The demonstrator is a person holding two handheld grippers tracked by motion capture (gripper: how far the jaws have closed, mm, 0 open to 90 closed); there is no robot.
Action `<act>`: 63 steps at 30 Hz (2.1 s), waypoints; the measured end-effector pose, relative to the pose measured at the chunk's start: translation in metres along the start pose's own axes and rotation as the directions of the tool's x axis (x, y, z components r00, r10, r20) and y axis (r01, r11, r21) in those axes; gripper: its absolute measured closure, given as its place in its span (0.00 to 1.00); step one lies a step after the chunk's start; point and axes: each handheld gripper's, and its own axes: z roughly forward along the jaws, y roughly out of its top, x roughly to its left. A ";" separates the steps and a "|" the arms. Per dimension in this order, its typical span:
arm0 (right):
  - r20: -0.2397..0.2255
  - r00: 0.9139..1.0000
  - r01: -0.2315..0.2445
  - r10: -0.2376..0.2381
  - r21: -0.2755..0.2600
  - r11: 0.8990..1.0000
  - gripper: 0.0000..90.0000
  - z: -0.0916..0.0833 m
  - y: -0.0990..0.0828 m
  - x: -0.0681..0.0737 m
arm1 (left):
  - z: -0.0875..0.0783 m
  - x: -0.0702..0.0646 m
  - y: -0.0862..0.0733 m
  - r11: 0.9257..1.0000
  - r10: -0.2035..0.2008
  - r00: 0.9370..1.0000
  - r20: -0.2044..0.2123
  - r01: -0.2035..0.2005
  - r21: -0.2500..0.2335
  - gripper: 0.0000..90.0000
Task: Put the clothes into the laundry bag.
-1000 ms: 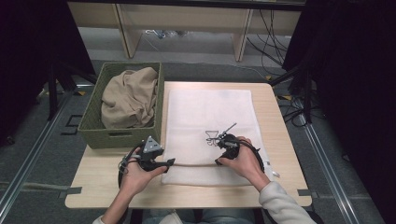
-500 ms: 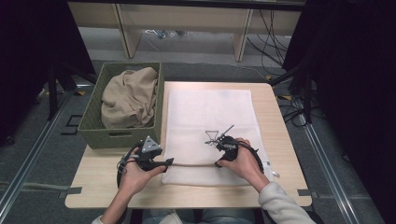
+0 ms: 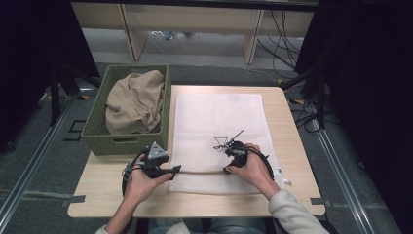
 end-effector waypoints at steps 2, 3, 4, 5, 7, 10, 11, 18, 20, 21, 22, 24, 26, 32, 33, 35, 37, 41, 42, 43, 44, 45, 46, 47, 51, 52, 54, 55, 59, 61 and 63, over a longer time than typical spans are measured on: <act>0.015 1.000 0.005 -0.005 0.004 1.000 0.60 0.001 0.001 0.001 | -0.001 0.000 0.000 1.000 0.008 1.000 0.001 -0.008 0.005 0.44; 0.022 1.000 0.000 -0.001 0.015 1.000 0.60 0.000 0.002 0.003 | 0.000 0.000 0.000 1.000 0.001 1.000 0.001 -0.001 0.000 0.44; 0.031 0.999 0.022 -0.023 0.006 1.000 0.61 0.001 0.003 0.002 | -0.001 0.000 0.000 1.000 0.006 1.000 0.002 -0.006 0.003 0.44; 0.031 0.999 0.008 -0.008 0.014 1.000 0.62 0.001 0.003 0.004 | 0.000 0.000 0.000 1.000 0.006 1.000 0.001 -0.006 0.001 0.44; 0.035 0.999 0.026 -0.027 0.006 1.000 0.67 0.001 0.002 0.003 | 0.002 -0.002 -0.001 1.000 -0.012 1.000 -0.010 0.012 -0.012 0.44; 0.036 0.999 0.024 -0.024 0.008 1.000 0.76 0.000 0.002 0.001 | 0.002 -0.002 -0.001 1.000 0.018 1.000 0.002 -0.018 0.009 0.44; 0.036 0.999 0.024 -0.024 0.008 1.000 0.76 0.000 0.002 0.001 | 0.002 -0.002 -0.001 1.000 0.018 1.000 0.002 -0.018 0.009 0.44; 0.077 0.993 0.083 -0.085 0.025 0.996 0.93 -0.003 0.004 0.004 | 0.001 -0.001 0.000 1.000 0.011 1.000 0.003 -0.011 0.010 0.44; 0.096 0.990 0.097 -0.099 0.023 0.995 0.95 -0.006 0.005 0.005 | 0.001 0.000 0.000 1.000 0.014 1.000 -0.003 -0.014 0.005 0.44; 0.101 0.990 0.095 -0.097 0.023 0.995 0.95 -0.006 0.005 0.006 | 0.001 -0.001 0.000 1.000 0.000 1.000 -0.004 0.000 -0.006 0.44; 0.104 0.987 0.119 -0.120 0.024 0.993 0.95 -0.007 0.006 0.006 | 0.002 -0.002 0.000 1.000 -0.009 1.000 -0.010 0.009 -0.015 0.44; 0.120 0.986 0.111 -0.112 0.013 0.994 0.95 -0.011 0.006 0.009 | 0.000 -0.001 0.000 1.000 0.006 1.000 0.005 -0.006 0.001 0.44; 0.130 0.983 0.131 -0.129 -0.009 0.991 0.96 -0.018 0.008 0.010 | -0.001 -0.001 0.000 1.000 0.002 1.000 0.004 -0.002 -0.009 0.44; 0.151 0.981 0.139 -0.124 -0.099 0.985 0.96 -0.038 0.012 0.014 | -0.005 -0.001 0.003 0.997 0.003 1.000 0.020 -0.001 -0.077 0.48; 0.145 0.984 0.119 -0.102 -0.112 0.987 0.96 -0.040 0.012 0.016 | -0.007 0.000 0.004 0.997 0.016 1.000 0.018 -0.014 -0.082 0.49; 0.144 0.985 0.111 -0.091 -0.135 0.985 0.96 -0.043 0.011 0.017 | -0.008 -0.001 0.005 0.994 -0.009 1.000 0.021 0.012 -0.112 0.49; 0.147 0.984 0.122 -0.101 -0.139 0.983 0.96 -0.045 0.011 0.017 | -0.012 0.001 0.007 0.991 0.001 1.000 0.026 0.003 -0.131 0.48; 0.146 0.985 0.120 -0.096 -0.167 0.979 0.96 -0.049 0.012 0.017 | -0.018 0.002 0.011 0.986 -0.002 0.999 0.050 0.010 -0.169 0.45; 0.144 0.985 0.115 -0.090 -0.173 0.978 0.97 -0.051 0.012 0.017 | -0.020 0.002 0.012 0.983 -0.006 0.998 0.056 0.016 -0.182 0.45; 0.150 0.986 0.100 -0.073 -0.182 0.978 0.97 -0.053 0.013 0.019 | -0.023 0.002 0.015 0.978 0.008 0.998 0.061 0.005 -0.209 0.45; 0.139 0.986 0.113 -0.088 -0.182 0.977 0.97 -0.054 0.013 0.018 | -0.025 0.002 0.016 0.976 0.014 0.998 0.056 -0.001 -0.220 0.44; 0.143 0.986 0.115 -0.087 -0.194 0.974 0.97 -0.057 0.013 0.018 | -0.026 0.003 0.018 0.972 0.021 0.999 0.049 -0.009 -0.234 0.43; 0.142 0.987 0.107 -0.078 -0.210 0.972 0.97 -0.057 0.014 0.018 | -0.028 0.003 0.020 0.968 0.019 0.999 0.046 -0.007 -0.251 0.41; 0.140 0.987 0.103 -0.074 -0.218 0.971 0.97 -0.059 0.014 0.019 | -0.030 0.004 0.022 0.965 0.029 0.999 0.041 -0.017 -0.262 0.39; 0.143 0.987 0.106 -0.074 -0.234 0.966 0.97 -0.065 0.016 0.020 | -0.040 0.007 0.033 0.955 0.037 0.998 -0.042 -0.048 -0.294 0.26; 0.139 0.986 0.119 -0.088 -0.232 0.966 0.97 -0.066 0.015 0.020 | -0.042 0.008 0.036 0.952 0.032 0.998 -0.058 -0.048 -0.303 0.23; 0.135 0.987 0.122 -0.092 -0.243 0.962 0.97 -0.067 0.014 0.019 | -0.047 0.013 0.042 0.948 0.033 0.995 -0.095 -0.061 -0.314 0.19; 0.136 0.986 0.125 -0.094 -0.243 0.962 0.97 -0.068 0.014 0.019 | -0.049 0.015 0.044 0.947 0.027 0.994 -0.105 -0.059 -0.316 0.17; 0.149 0.986 0.107 -0.070 -0.261 0.959 0.97 -0.071 0.013 0.018 | -0.053 0.023 0.052 0.945 0.034 0.989 -0.143 -0.079 -0.319 0.16; 0.151 0.986 0.106 -0.069 -0.256 0.961 0.97 -0.073 0.013 0.018 | -0.052 0.034 0.058 0.944 0.025 0.982 -0.185 -0.084 -0.320 0.15; 0.139 0.988 0.098 -0.064 -0.257 0.961 0.97 -0.073 0.011 0.018 | -0.049 0.044 0.062 0.947 0.010 0.979 -0.205 -0.075 -0.312 0.13</act>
